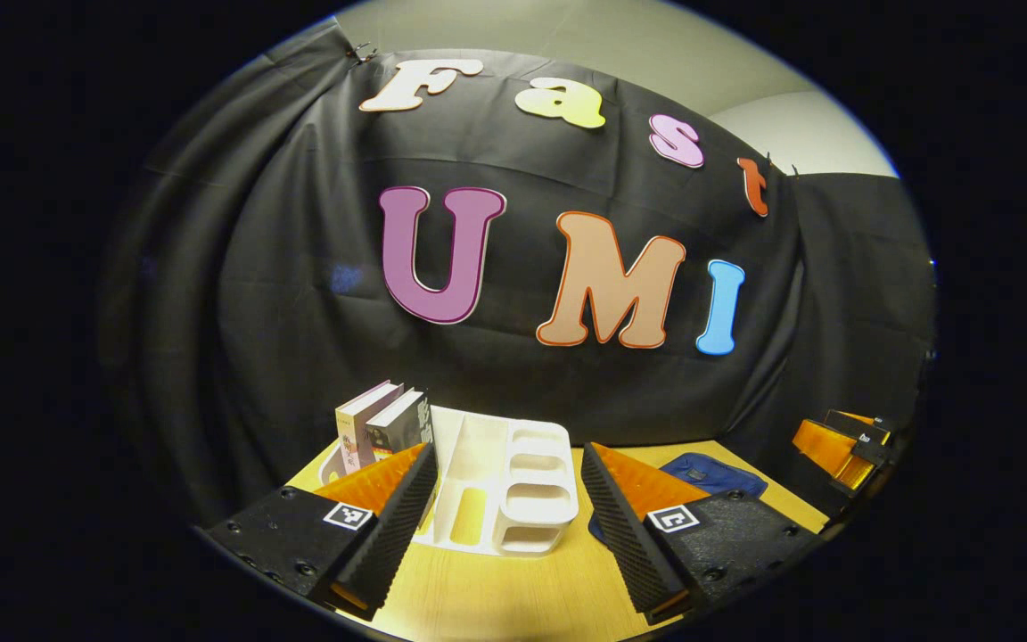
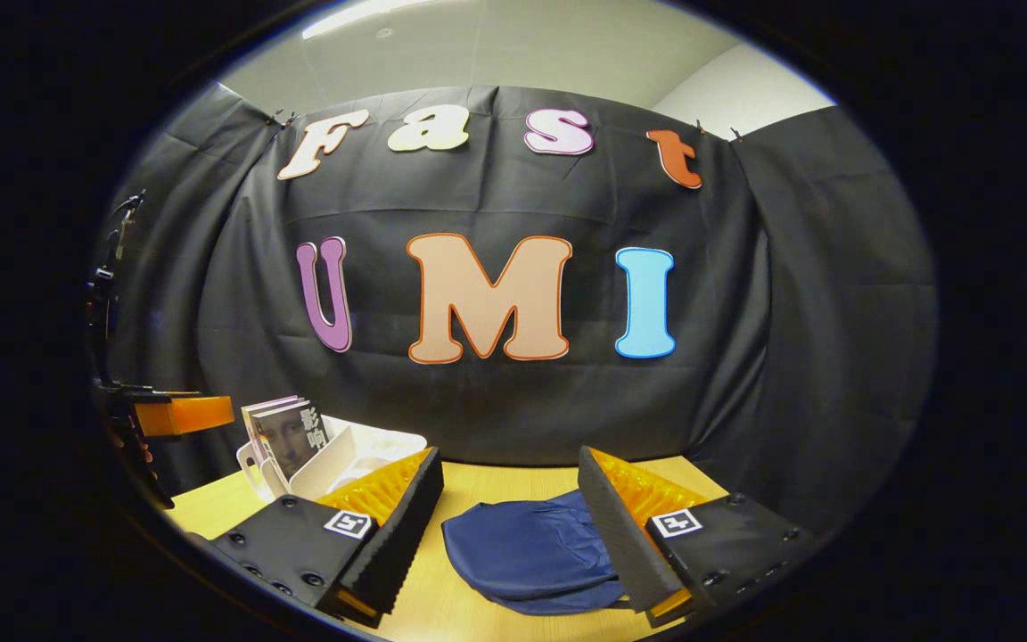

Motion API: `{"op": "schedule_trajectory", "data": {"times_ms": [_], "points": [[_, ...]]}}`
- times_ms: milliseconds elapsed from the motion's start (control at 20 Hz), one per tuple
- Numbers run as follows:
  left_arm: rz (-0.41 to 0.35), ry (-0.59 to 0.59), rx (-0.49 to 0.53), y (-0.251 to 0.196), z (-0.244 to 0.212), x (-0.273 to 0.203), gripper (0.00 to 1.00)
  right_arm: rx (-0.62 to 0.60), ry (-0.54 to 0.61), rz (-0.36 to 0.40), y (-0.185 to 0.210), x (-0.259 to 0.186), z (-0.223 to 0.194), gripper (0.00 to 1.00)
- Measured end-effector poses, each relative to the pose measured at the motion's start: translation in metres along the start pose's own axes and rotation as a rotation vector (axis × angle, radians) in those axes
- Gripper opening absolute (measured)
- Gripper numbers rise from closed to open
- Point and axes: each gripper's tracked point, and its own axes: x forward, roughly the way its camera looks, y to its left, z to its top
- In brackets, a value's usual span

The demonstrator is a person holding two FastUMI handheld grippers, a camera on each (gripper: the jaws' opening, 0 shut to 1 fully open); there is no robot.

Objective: Open the schoolbag, grab two books from the bookshelf and put them into the schoolbag.

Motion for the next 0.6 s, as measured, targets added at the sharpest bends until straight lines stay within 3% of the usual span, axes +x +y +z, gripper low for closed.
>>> {"op": "schedule_trajectory", "data": {"times_ms": [150, 250, 600], "points": [[0.004, 0.010, -0.005, -0.004, -0.002, 0.002, 0.93, -0.012, 0.006, -0.007, -0.011, 0.001, -0.004, 0.98], [0.012, 0.012, 0.000, -0.004, -0.005, 0.000, 0.96, -0.037, 0.020, -0.007, -0.017, 0.002, -0.012, 0.97], [0.042, 0.024, 0.020, -0.002, -0.008, -0.003, 0.96, -0.259, 0.078, 0.011, -0.036, -0.004, -0.056, 0.97]]}}
